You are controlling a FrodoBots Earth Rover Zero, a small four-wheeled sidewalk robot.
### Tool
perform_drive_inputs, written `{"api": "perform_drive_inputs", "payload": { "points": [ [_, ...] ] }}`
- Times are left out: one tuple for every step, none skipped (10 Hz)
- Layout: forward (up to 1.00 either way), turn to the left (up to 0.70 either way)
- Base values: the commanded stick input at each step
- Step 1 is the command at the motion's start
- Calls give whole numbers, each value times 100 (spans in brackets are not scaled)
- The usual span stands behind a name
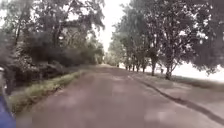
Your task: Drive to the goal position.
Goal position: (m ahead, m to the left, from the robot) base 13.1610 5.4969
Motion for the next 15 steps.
{"api": "perform_drive_inputs", "payload": {
  "points": [
    [70,-1],
    [70,-1],
    [70,-1],
    [70,-1],
    [70,-1],
    [70,-1],
    [70,-1],
    [70,-1],
    [70,30],
    [70,24],
    [70,14],
    [70,3],
    [70,-1],
    [70,-1],
    [70,-1]
  ]
}}
